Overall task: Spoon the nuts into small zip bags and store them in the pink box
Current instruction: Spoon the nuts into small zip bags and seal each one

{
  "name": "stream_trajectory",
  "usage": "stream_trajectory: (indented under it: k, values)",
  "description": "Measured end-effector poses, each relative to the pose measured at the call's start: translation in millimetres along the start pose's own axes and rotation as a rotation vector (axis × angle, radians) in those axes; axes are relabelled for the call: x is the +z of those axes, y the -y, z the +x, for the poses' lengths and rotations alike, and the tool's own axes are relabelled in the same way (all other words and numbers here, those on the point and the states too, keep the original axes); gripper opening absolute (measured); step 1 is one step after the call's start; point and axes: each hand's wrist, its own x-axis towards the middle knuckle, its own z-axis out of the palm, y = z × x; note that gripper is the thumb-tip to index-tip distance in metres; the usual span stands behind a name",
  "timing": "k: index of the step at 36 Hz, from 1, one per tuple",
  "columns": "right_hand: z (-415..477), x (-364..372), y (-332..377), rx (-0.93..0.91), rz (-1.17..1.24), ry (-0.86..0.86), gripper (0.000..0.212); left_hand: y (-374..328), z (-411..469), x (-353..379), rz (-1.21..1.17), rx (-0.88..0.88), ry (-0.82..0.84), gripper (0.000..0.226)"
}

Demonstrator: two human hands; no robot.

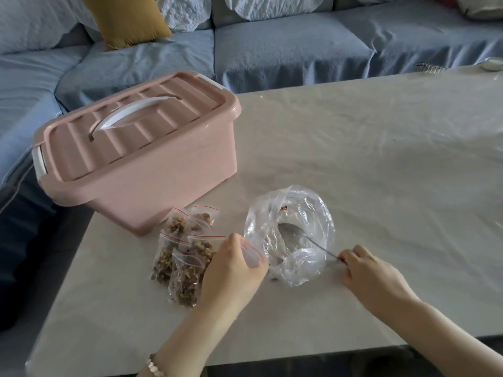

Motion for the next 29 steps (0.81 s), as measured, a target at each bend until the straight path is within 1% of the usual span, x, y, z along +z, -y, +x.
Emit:
stream_trajectory:
  k: [3, 6, 9, 12, 15, 19, 23, 25, 29]
  values:
    - [-1, -9, -2, -0.001, 0.178, -0.059, 0.027, -4, 10, -4, -0.129, 0.003, -0.038, 0.027]
    - [-4, -27, -1, -0.061, 0.336, -0.129, 0.026, -14, 31, -12, -0.211, 0.015, -0.061, 0.027]
    - [-7, -45, 3, -0.076, 0.431, -0.199, 0.023, -28, 57, -17, -0.307, -0.055, 0.045, 0.028]
    - [-6, -56, 6, -0.057, 0.476, -0.254, 0.022, -40, 79, -13, -0.410, -0.109, 0.140, 0.024]
    - [0, -65, 9, -0.040, 0.476, -0.302, 0.021, -43, 92, -9, -0.463, -0.152, 0.180, 0.026]
    - [15, -68, 14, -0.032, 0.383, -0.314, 0.022, -42, 98, -5, -0.512, -0.197, 0.203, 0.030]
    - [29, -63, 19, -0.048, 0.312, -0.374, 0.023, -36, 99, 1, -0.501, -0.230, 0.239, 0.029]
    - [34, -61, 21, -0.054, 0.288, -0.369, 0.025, -33, 100, 5, -0.511, -0.255, 0.225, 0.030]
    - [39, -54, 26, -0.055, 0.306, -0.334, 0.026, -34, 100, 11, -0.614, -0.308, 0.181, 0.031]
